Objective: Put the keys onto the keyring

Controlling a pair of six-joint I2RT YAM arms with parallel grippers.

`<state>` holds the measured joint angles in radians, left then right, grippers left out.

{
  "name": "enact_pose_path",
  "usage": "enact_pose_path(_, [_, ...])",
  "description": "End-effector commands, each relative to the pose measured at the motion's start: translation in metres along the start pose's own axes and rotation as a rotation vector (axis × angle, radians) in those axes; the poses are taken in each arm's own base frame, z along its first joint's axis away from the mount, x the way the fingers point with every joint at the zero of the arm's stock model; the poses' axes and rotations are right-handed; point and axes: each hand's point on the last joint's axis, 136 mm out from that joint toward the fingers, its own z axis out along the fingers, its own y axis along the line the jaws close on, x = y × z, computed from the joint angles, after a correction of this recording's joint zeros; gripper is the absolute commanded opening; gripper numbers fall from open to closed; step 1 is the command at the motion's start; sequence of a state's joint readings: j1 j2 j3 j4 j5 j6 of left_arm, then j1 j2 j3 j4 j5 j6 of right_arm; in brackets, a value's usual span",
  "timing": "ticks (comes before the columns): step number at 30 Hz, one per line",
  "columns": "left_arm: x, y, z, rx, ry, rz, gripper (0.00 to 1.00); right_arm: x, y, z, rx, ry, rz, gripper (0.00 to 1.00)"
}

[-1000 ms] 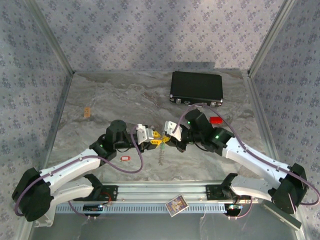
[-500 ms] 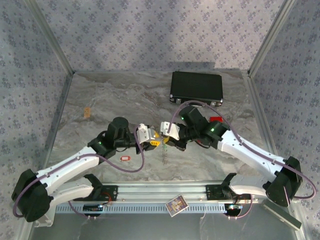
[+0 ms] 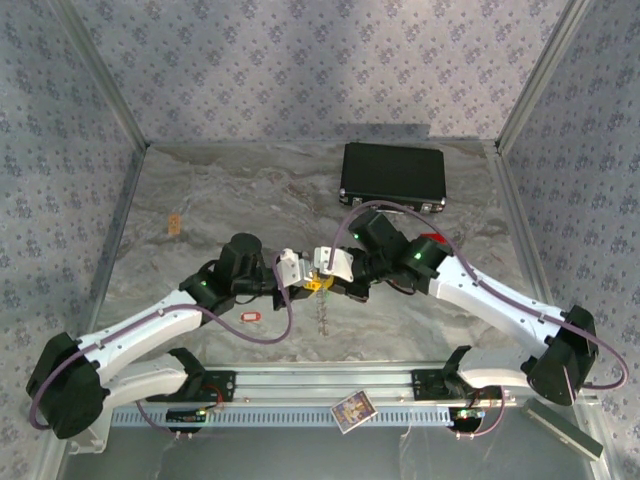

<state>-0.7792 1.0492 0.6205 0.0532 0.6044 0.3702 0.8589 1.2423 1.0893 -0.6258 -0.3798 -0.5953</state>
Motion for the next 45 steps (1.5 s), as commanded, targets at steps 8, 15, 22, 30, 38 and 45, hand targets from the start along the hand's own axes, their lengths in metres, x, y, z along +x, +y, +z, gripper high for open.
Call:
enact_pose_path(8, [-0.027, -0.004, -0.010, -0.022, -0.168, 0.037, 0.00, -0.011, -0.007, -0.027, 0.084, -0.248, 0.061, 0.27])
enact_pose_path(15, [-0.032, -0.005, -0.011, -0.026, -0.254, 0.026, 0.00, -0.013, -0.002, -0.026, 0.064, -0.367, 0.113, 0.29])
enact_pose_path(22, [-0.034, -0.006, -0.011, -0.023, -0.282, 0.015, 0.00, -0.012, -0.001, -0.015, 0.026, -0.374, 0.148, 0.29])
enact_pose_path(30, [-0.034, -0.007, -0.011, -0.017, -0.293, 0.009, 0.00, -0.014, 0.000, -0.014, 0.018, -0.386, 0.148, 0.15])
enact_pose_path(38, [-0.032, -0.002, -0.011, -0.046, -0.265, -0.005, 0.18, -0.016, 0.001, -0.016, 0.014, -0.377, 0.135, 0.00])
enact_pose_path(45, [-0.019, 0.003, -0.013, -0.084, -0.152, -0.001, 0.29, -0.008, 0.000, -0.017, 0.033, -0.245, 0.080, 0.00])
